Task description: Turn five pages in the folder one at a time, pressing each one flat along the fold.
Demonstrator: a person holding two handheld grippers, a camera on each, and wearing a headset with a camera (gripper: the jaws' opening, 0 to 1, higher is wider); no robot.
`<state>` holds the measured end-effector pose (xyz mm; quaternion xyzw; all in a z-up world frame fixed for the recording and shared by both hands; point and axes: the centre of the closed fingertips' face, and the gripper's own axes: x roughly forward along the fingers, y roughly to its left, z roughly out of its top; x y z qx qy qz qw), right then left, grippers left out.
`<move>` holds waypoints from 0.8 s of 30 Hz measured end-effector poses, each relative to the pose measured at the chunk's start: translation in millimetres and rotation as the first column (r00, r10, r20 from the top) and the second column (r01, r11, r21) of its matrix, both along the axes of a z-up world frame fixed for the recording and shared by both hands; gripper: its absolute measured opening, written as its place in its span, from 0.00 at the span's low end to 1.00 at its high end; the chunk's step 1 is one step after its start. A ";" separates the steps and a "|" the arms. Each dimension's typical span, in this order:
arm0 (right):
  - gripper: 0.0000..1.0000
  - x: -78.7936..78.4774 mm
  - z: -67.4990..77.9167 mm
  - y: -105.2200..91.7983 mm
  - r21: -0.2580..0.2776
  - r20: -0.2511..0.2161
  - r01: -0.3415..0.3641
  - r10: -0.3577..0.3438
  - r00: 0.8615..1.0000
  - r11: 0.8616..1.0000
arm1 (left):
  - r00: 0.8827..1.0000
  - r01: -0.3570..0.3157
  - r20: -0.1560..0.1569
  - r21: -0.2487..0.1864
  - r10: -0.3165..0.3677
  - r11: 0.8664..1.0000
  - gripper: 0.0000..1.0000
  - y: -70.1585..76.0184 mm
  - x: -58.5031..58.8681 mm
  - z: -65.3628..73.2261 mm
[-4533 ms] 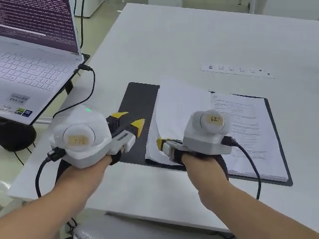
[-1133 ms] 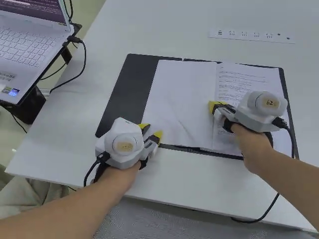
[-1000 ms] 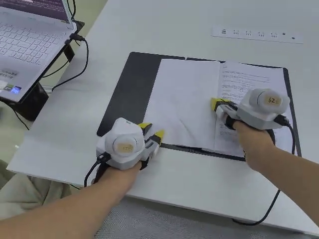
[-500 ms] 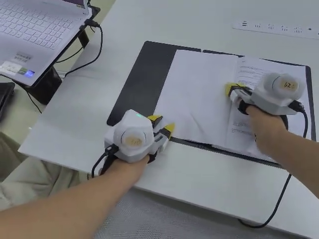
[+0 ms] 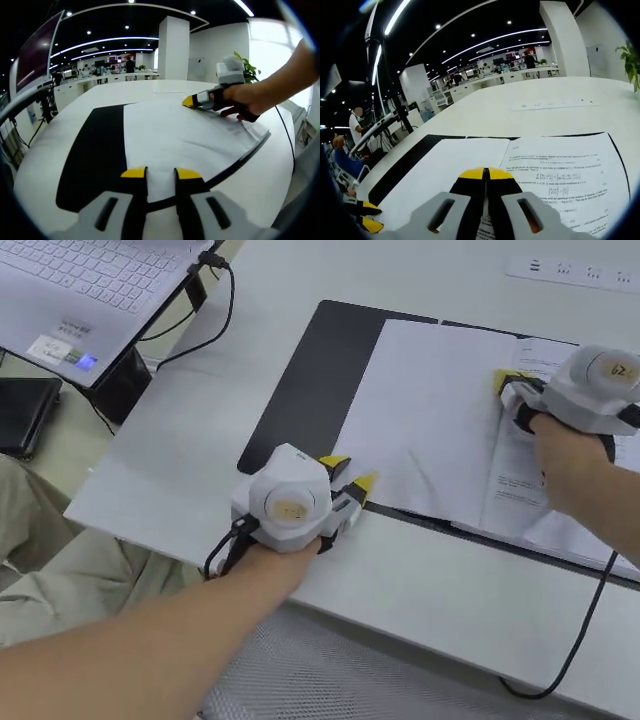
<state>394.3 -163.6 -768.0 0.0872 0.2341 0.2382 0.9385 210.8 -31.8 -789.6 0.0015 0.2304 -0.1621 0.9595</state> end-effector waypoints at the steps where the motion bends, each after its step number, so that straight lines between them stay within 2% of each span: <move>1: 0.00 4.9 -2.3 -0.6 -0.003 -0.002 0.002 -0.002 1.000 1.000 | 1.000 0.000 0.000 0.000 0.000 1.000 0.20 0.1 0.1 0.0; 7: 0.00 29.7 -9.2 -1.6 -0.025 0.004 0.005 -0.004 1.000 1.000 | 1.000 -0.001 0.001 -0.001 0.001 1.000 0.20 -0.2 0.1 0.3; 15: 0.00 53.8 -9.0 -2.8 -0.049 0.001 0.003 -0.003 1.000 0.999 | 1.000 -0.002 0.003 -0.001 0.002 1.000 0.20 -1.2 -0.2 0.9; 18: 0.00 64.4 -11.8 -4.9 -0.015 -0.029 0.026 -0.026 0.999 1.000 | 1.000 -0.003 0.004 -0.001 0.003 1.000 0.20 -1.5 0.1 0.2; 19: 0.00 64.8 -11.4 -5.5 -0.012 -0.032 0.027 -0.027 0.999 1.000 | 1.000 -0.003 0.004 -0.001 0.003 1.000 0.20 -1.5 0.2 0.0; 21: 0.00 62.8 -10.5 -7.5 0.033 -0.051 0.053 -0.051 0.997 0.998 | 1.000 -0.003 0.004 -0.001 0.003 1.000 0.20 -1.7 0.3 -0.3; 24: 0.00 59.0 -11.6 -7.8 0.047 -0.052 0.053 -0.051 0.997 0.997 | 1.000 -0.003 0.004 -0.001 0.003 1.000 0.20 -2.0 0.2 -0.3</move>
